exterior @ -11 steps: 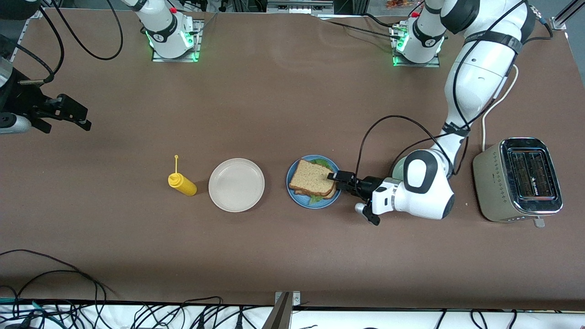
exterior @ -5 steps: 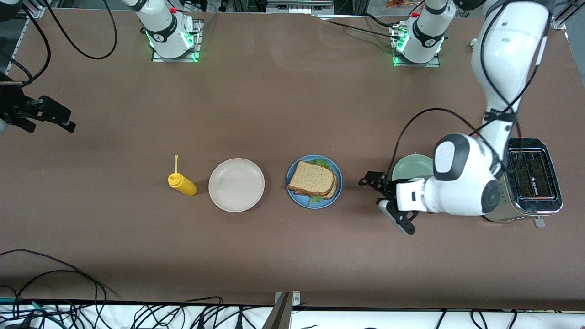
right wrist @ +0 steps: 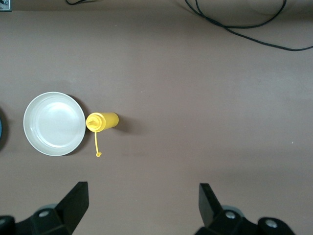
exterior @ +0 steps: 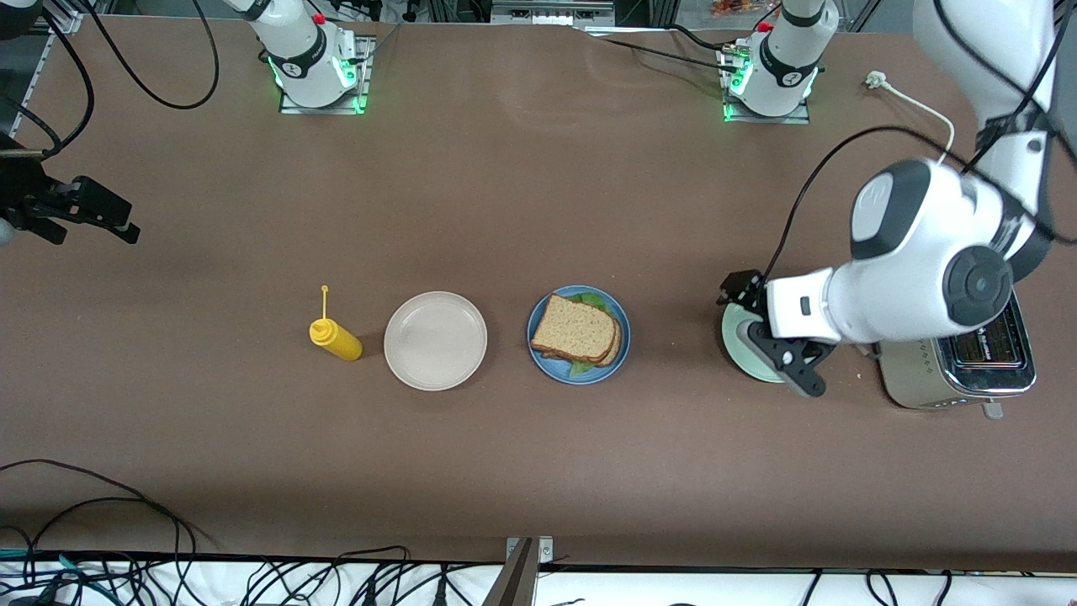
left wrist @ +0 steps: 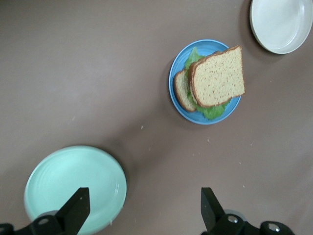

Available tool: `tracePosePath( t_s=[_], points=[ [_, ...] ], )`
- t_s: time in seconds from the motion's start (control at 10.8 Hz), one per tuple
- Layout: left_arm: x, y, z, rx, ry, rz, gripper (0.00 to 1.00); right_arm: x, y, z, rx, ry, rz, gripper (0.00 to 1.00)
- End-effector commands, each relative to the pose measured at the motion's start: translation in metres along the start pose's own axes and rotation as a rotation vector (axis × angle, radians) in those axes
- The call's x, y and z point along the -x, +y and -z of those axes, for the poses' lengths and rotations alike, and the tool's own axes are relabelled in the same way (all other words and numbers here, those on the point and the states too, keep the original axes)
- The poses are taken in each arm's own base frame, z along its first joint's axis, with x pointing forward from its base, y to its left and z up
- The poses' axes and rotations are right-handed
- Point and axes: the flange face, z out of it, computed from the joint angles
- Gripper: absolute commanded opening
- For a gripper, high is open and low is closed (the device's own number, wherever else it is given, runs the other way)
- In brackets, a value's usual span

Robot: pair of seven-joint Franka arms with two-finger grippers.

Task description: Make sandwich in blue plate with both arms

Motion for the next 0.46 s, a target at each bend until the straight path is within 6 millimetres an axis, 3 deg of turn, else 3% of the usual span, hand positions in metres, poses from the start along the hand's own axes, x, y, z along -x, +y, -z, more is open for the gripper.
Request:
tracePosePath(
  t_s=[0.0,0.19,0.37],
  points=[
    [0.047,0.052,0.084,-0.157,-0.039,0.15,1.0,0.0,0.0,0.006,0.004,0.007,-0.006,1.0],
    [0.074,0.067,0.116,-0.254,-0.076,0.218,1.0,0.0,0.002,0.006,0.008,0.006,-0.009,1.0],
    [0.087,0.067,0.124,-0.271,-0.093,0.263,1.0,0.0,0.003,0.006,0.006,0.004,-0.011,1.0]
  ],
)
